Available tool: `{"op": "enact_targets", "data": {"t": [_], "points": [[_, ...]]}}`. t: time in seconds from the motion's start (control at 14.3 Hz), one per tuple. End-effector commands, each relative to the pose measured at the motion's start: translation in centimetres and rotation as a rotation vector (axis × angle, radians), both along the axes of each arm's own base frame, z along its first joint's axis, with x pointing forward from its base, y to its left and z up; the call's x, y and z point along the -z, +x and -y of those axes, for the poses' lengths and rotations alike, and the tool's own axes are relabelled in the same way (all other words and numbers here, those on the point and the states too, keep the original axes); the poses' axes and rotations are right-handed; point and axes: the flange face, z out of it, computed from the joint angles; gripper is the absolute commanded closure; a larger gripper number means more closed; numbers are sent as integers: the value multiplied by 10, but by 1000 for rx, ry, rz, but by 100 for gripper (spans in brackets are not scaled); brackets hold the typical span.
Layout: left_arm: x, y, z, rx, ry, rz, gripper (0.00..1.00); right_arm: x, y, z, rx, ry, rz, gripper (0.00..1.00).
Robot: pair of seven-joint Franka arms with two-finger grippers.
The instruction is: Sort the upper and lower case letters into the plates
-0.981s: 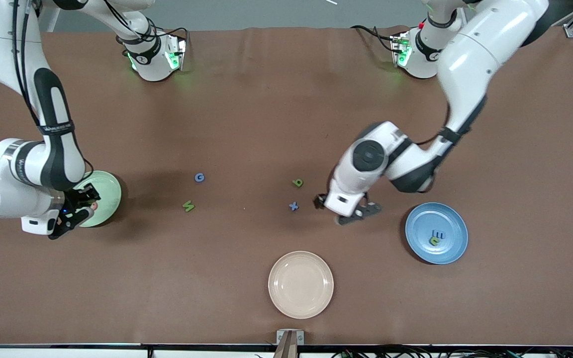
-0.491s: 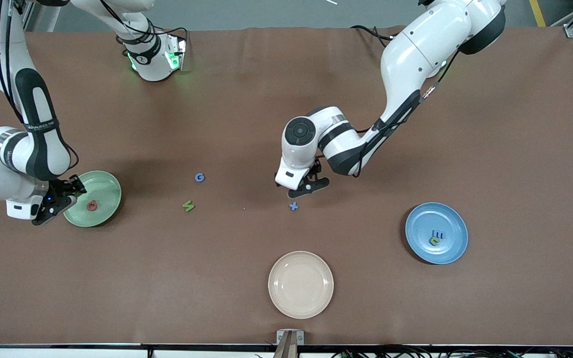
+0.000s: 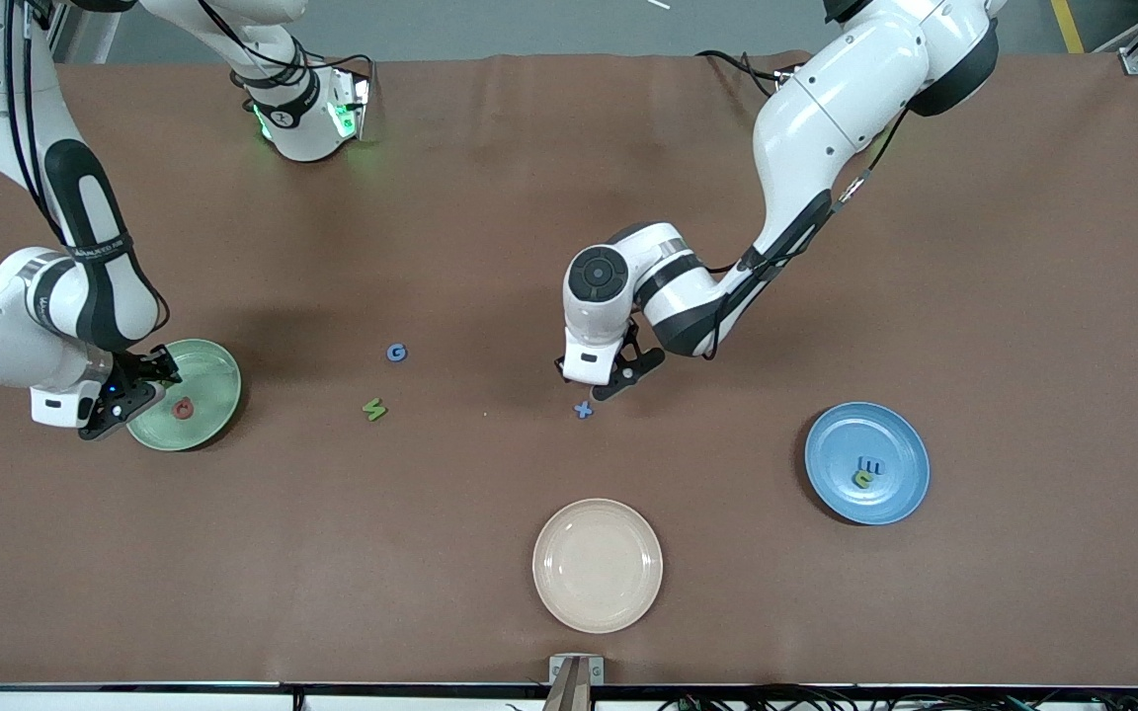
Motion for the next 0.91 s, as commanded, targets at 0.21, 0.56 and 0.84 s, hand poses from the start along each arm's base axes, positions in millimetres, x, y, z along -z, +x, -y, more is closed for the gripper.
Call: {"op": "enact_targets", "data": {"t": [0.21, 0.56, 0.84], "points": [[16, -2, 8, -50, -38, -1, 36, -9, -6, -4, -9, 3, 13, 35], [16, -2, 7, -47, -37, 1, 76, -63, 9, -60, 131, -1, 7, 0], [-3, 19, -7, -52, -42, 33, 100, -74, 15, -148, 138, -18, -9, 0]]}}
